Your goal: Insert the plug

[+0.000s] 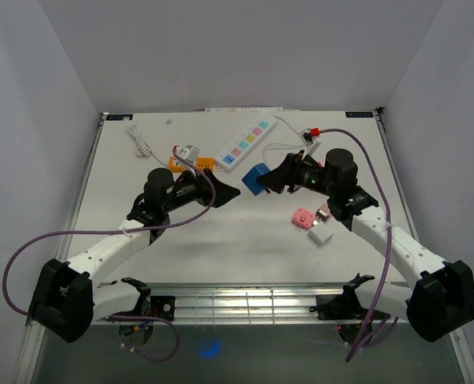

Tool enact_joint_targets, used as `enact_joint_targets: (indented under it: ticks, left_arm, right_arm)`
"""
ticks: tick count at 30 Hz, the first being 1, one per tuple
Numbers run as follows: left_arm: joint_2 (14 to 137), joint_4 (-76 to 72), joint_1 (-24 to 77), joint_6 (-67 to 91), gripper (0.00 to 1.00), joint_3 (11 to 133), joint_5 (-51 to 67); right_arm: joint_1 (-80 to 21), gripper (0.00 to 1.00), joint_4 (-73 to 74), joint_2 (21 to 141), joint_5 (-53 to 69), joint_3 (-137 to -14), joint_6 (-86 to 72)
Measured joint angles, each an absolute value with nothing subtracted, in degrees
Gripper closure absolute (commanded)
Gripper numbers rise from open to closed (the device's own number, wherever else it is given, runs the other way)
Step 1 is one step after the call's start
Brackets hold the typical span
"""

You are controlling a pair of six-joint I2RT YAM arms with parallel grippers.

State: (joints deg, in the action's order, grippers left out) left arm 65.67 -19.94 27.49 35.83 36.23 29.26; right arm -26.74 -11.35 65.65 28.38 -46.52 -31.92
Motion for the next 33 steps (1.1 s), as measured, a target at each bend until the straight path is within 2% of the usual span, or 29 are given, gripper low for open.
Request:
enact_joint_targets:
  ticks: [18, 27, 33]
  left_arm:
    - [66.26, -27.75, 27.51, 48.58, 0.02, 45.06, 39.64]
    - [66.61, -29.28, 27.51, 51.03, 0.02, 45.06, 41.67]
    - [67.88, -32.08, 27.51, 53.32, 0.07, 45.17, 43.44]
  right_arm:
    - [-26.74, 0.82, -27.73, 65.56, 43.66, -48.14, -41.56]
    - [-26.74, 0.82, -31.83, 66.35, 46.5, -48.6, -45.3]
    - [-26.74, 0.82, -33.3, 67.18, 46.98, -48.62, -46.41]
